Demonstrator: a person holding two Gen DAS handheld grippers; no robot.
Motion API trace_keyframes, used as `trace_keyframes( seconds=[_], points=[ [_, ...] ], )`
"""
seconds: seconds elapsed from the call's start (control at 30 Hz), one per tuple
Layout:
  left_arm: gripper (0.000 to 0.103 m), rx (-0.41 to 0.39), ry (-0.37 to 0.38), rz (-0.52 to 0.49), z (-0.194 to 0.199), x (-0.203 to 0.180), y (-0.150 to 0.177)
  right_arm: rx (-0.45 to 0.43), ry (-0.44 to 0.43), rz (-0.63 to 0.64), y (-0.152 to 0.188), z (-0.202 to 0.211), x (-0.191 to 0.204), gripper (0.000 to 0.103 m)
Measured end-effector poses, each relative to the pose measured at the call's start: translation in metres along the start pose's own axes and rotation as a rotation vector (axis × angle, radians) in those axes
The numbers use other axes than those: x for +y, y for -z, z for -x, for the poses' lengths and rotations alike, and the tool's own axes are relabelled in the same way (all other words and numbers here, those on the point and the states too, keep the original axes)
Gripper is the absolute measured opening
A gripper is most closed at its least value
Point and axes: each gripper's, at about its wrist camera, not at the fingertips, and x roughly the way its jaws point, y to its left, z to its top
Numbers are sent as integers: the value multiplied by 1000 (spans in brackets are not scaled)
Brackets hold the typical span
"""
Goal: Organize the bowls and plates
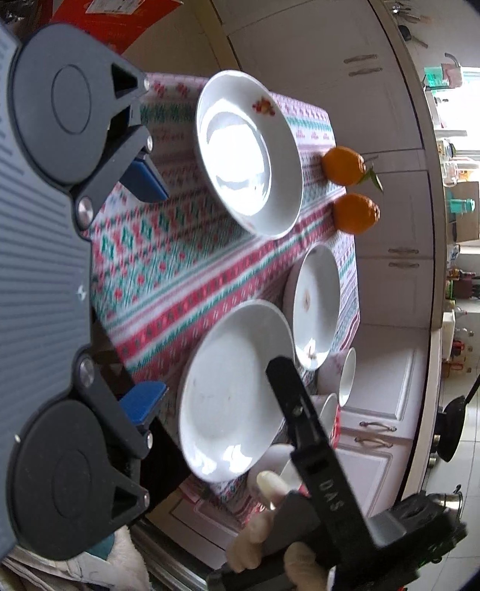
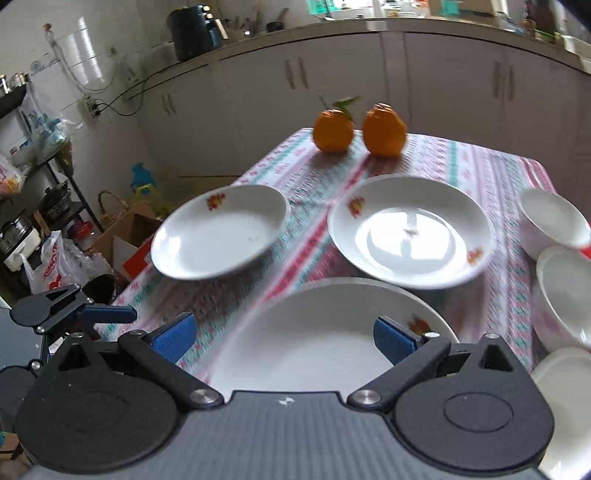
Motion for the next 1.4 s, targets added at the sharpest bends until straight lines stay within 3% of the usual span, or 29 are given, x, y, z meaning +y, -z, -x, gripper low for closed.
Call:
trace_keyframes(
  seconds=[0.23,0.5,0.7,1.0,1.23,1.4],
  points=[
    [102,25,19,-41,-12,-24,0,-24,41,-38,24,23,-19,103],
    [102,44,40,-109,-24,-45,-4,-11,55,-45,22,27,-41,103],
    [102,56,50,-129,-34,-51,-7,48,47,-33,10,19,-59,103],
    [102,52,56,-189,-43,-63,-10,205,-36,-46,-15,-6,-80,103],
    [102,54,76,-181,-50,-64,-12,311,-40,-29,-23,-30,-89,92],
    [102,46,97,-186,-51,-64,-14,335,-41,-24,-25,-39,-93,91]
  ],
)
